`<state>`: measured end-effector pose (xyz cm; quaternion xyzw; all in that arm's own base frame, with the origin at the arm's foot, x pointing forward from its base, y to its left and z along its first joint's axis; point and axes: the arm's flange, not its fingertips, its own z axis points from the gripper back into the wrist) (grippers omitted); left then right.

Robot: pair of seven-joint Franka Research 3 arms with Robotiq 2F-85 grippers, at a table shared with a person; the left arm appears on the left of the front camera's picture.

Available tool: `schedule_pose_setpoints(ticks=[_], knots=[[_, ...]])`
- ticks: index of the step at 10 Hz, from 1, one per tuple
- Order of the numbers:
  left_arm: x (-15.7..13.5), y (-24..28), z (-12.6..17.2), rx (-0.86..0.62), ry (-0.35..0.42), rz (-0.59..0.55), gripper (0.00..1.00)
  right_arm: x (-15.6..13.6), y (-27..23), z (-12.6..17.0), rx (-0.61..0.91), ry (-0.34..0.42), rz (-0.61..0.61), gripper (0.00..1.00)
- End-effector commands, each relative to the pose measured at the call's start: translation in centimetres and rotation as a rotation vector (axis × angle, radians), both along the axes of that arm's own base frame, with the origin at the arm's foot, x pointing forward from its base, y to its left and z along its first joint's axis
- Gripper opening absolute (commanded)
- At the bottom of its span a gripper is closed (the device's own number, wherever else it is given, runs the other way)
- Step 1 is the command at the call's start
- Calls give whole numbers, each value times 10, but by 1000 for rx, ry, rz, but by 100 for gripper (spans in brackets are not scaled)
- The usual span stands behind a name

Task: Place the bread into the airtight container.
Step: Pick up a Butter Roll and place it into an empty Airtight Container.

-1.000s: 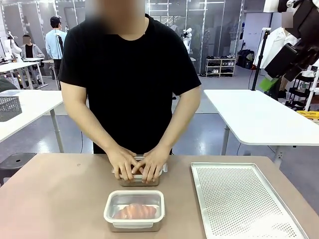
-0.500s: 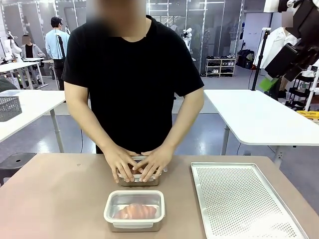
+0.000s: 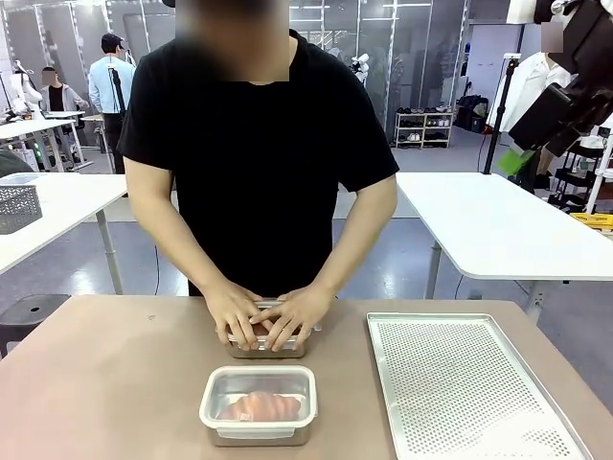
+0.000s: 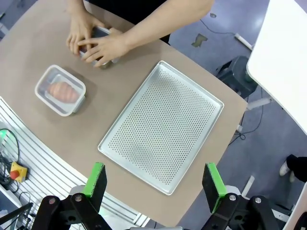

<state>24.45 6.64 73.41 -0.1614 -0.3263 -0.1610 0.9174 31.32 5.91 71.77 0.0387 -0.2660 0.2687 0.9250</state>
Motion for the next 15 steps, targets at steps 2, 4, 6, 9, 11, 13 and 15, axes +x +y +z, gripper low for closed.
schedule_pose_setpoints(ticks=[2, 4, 6, 9, 11, 13, 15], knots=[[0, 0, 2, 6, -3, -9, 100, -1, -2, -3, -5, -15, -6, 100], [0, 0, 2, 6, -3, -9, 100, -1, -2, -3, -5, -15, -6, 100], [0, 0, 2, 6, -3, -9, 100, -1, -2, -3, -5, -15, -6, 100], [0, 0, 2, 6, -3, -9, 100, -1, -2, -3, -5, -15, -6, 100], [0, 0, 2, 6, -3, -9, 100, -1, -2, -3, -5, -15, -6, 100], [0, 0, 2, 6, -3, -9, 100, -1, -2, -3, -5, -15, -6, 100], [0, 0, 2, 6, -3, -9, 100, -1, -2, -3, -5, -15, -6, 100]])
